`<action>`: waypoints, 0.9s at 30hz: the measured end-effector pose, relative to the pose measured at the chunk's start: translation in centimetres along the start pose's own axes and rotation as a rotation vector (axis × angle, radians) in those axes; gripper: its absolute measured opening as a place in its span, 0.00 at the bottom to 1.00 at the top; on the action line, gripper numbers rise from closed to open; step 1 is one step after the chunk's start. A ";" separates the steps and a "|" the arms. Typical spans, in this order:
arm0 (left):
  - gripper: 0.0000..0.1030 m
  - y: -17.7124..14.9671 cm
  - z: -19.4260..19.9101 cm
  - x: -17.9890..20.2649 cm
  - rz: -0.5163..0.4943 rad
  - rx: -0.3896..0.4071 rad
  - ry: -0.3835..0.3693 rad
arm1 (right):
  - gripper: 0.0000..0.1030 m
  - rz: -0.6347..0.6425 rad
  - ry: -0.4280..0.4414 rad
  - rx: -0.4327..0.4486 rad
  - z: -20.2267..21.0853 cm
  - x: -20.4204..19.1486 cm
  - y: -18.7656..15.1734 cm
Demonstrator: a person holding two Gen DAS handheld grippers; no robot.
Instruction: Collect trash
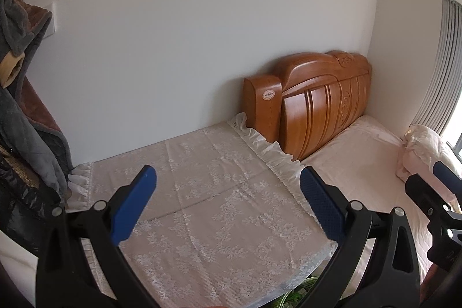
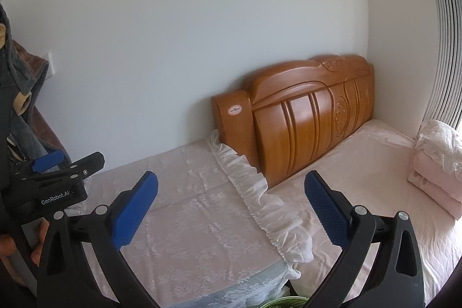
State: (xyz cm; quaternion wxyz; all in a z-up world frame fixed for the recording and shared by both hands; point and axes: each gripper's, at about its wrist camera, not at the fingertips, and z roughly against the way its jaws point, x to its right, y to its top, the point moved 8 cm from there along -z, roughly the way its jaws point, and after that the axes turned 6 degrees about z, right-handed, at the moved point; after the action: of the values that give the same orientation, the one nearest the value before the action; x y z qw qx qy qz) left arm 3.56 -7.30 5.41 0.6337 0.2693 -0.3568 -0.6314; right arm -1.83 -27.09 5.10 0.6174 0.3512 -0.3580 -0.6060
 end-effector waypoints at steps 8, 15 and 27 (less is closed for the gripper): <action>0.93 -0.2 -0.1 -0.1 0.006 -0.011 0.006 | 0.98 0.010 0.001 -0.004 0.3 -0.1 -0.1; 0.93 -0.3 -0.1 -0.1 0.006 -0.017 0.007 | 0.98 0.010 0.005 -0.005 0.4 -0.1 -0.1; 0.93 -0.4 0.0 -0.3 0.009 -0.021 0.009 | 0.98 0.005 0.002 -0.009 0.7 -0.3 -0.1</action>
State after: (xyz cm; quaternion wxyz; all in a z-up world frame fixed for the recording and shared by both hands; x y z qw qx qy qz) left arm 3.35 -7.05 5.03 0.6410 0.2638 -0.3487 -0.6308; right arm -2.48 -26.78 5.32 0.6210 0.3481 -0.3554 -0.6057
